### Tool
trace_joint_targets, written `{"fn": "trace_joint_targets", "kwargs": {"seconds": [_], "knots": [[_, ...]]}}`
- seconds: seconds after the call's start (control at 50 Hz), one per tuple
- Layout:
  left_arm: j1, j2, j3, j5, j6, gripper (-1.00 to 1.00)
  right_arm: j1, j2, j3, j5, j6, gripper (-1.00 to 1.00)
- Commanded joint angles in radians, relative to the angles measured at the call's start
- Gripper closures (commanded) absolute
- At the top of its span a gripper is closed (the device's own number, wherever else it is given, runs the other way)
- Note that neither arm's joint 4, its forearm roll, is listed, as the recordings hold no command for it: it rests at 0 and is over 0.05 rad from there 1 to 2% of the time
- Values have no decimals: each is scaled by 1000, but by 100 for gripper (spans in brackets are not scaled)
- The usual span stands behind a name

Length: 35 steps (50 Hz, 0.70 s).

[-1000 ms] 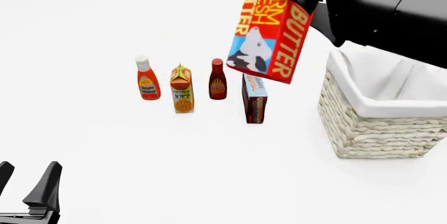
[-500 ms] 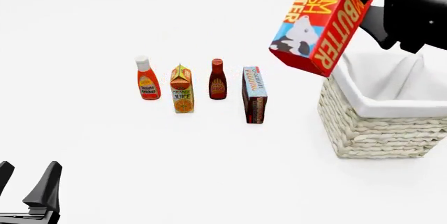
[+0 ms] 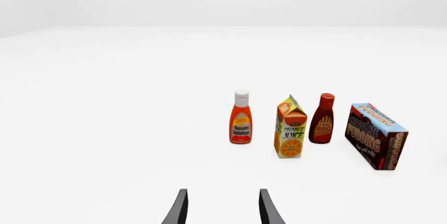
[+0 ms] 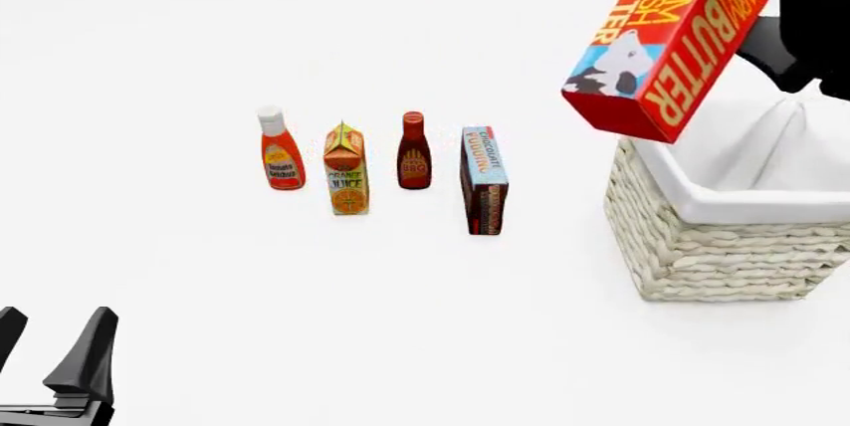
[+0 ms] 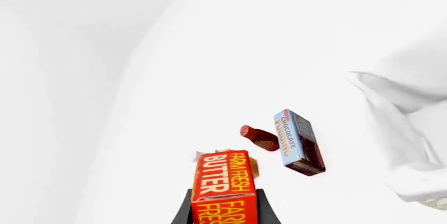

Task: Pick the butter and place it in the basket.

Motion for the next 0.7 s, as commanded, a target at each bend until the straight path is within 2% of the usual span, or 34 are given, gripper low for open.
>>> {"fn": "trace_joint_targets", "kwargs": {"seconds": [0.02,0.24,0.26,0.3,0.62,0.7], "knots": [[0,0,0,0,0,-100,-53,12,-70,64,25,100],[0,0,0,0,0,-100,-91,44,-132,109,-18,100],[0,0,0,0,0,-100,-136,36,-123,133,-30,100],[0,0,0,0,0,-100,-107,49,-120,105,-20,100],[0,0,0,0,0,-100,-149,93,-82,85,-43,100],[0,0,0,0,0,-100,-165,109,-102,92,-54,100]]}}
